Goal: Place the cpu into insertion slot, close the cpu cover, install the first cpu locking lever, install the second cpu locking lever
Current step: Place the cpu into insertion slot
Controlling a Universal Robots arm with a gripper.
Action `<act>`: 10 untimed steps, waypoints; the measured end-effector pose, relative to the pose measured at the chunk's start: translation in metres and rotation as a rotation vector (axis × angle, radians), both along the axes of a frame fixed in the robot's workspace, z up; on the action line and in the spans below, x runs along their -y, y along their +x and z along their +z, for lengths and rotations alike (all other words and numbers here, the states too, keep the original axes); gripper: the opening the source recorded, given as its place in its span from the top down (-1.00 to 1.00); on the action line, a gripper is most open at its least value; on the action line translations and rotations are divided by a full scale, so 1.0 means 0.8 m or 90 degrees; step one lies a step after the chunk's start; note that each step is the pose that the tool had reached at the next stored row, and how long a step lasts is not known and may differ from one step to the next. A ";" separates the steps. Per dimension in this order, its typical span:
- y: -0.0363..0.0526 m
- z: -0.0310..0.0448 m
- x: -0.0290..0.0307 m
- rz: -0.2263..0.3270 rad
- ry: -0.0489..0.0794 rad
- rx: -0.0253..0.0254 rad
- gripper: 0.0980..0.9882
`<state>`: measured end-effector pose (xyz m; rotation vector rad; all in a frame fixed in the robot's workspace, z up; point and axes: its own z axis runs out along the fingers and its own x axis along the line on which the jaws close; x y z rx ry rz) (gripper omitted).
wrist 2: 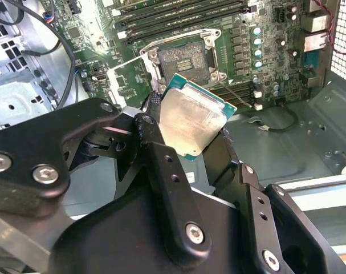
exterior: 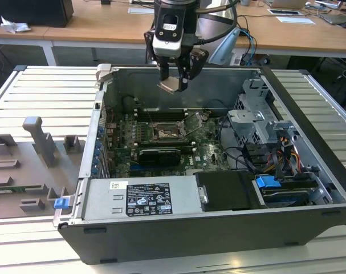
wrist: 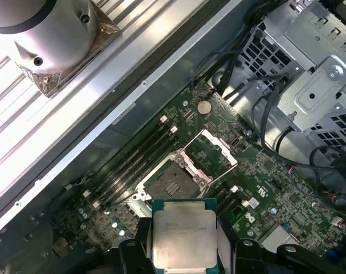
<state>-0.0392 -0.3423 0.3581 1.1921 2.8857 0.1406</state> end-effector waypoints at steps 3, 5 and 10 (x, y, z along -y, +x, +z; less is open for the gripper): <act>0.000 -0.0041 0.0000 -0.001 0.000 0.0000 0.00; 0.000 -0.0066 0.0000 -0.001 0.000 0.0001 0.00; 0.000 -0.0096 0.0000 -0.033 -0.002 0.0000 0.00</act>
